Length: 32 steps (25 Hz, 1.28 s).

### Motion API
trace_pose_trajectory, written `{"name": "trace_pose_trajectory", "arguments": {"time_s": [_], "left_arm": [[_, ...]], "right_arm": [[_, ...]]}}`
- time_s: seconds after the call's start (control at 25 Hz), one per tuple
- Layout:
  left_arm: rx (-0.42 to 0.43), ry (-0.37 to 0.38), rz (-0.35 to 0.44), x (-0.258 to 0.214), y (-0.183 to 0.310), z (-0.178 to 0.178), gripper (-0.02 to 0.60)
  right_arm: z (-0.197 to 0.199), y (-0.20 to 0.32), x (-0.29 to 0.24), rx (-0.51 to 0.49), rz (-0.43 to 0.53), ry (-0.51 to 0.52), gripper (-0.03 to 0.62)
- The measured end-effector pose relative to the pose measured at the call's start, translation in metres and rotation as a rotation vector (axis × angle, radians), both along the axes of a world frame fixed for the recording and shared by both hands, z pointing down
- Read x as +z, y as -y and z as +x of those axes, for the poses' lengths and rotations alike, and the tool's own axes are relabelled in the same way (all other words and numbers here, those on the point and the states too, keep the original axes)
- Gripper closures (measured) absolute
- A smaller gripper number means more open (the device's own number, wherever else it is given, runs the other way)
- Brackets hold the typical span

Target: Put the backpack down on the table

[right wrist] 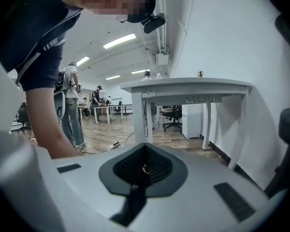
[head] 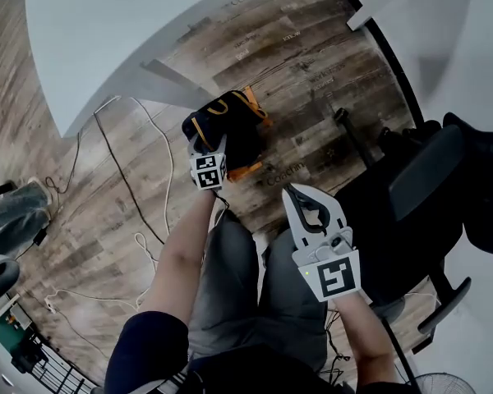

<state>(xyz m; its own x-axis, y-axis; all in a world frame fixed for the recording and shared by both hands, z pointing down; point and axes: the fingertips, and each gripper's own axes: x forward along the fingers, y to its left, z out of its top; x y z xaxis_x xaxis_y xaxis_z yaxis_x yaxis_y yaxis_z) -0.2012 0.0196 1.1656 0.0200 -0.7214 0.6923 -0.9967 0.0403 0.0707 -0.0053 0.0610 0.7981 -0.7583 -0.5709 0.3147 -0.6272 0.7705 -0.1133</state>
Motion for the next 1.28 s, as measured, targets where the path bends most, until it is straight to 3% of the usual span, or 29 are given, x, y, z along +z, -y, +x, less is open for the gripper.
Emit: {"name": "trace_pose_trajectory", "arguments": {"time_s": [0.44,0.64,1.08,1.28], "left_arm": [[0.056,-0.058,0.013,0.014,0.003,0.004,0.418],[0.101,-0.056,0.035,0.010,0.002,0.008,0.577],[0.179,-0.045,0.087,-0.009,-0.001,0.016,0.580],[0.191,-0.110,0.144,-0.039,-0.002,0.024,0.580]], "right_arm": [[0.001,-0.003,0.015,-0.006,-0.015,-0.001,0.595],[0.000,-0.002,0.019,0.002,-0.019,0.012,0.594],[-0.006,-0.002,0.022,-0.003,-0.020,0.015,0.594],[-0.009,-0.003,0.016,0.001,-0.028,0.023,0.594]]}}
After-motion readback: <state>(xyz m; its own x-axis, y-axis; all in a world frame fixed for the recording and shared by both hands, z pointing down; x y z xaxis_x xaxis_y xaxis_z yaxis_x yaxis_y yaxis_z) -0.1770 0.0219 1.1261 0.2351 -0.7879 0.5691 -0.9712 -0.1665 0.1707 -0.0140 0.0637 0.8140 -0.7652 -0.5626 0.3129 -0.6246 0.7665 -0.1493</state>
